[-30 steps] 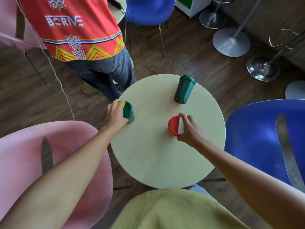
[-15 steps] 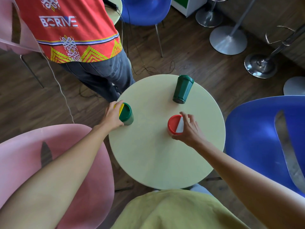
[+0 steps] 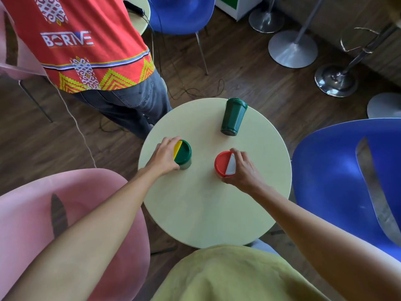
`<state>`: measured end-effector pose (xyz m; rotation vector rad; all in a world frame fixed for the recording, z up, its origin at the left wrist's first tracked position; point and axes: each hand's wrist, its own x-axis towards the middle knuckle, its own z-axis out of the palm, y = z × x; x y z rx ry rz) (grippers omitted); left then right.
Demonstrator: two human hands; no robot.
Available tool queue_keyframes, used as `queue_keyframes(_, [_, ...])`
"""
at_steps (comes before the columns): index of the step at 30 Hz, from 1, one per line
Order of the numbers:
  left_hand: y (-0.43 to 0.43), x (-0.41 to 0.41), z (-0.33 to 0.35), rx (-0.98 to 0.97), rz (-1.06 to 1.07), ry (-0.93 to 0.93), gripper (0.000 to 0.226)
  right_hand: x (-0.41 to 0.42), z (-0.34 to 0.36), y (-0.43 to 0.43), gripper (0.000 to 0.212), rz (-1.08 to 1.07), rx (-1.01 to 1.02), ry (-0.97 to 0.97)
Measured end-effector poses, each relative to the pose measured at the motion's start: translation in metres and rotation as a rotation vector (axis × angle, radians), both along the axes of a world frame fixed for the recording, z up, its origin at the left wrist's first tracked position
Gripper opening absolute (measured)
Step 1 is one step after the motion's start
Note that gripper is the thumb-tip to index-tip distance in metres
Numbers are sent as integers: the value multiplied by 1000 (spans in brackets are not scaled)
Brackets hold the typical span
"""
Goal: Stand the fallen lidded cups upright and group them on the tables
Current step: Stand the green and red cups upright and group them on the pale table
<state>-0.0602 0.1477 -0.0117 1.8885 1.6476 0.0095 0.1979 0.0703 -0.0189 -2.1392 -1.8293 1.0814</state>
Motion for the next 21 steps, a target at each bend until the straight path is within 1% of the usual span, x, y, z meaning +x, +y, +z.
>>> queue_keyframes(9, [-11,42,1,3,-42,-36,94,2,-1,1,100,-22,1,36])
queue_keyframes(21, [-25,58,1,-7,-65,-41,92,2,-1,1,101,-39,3,66])
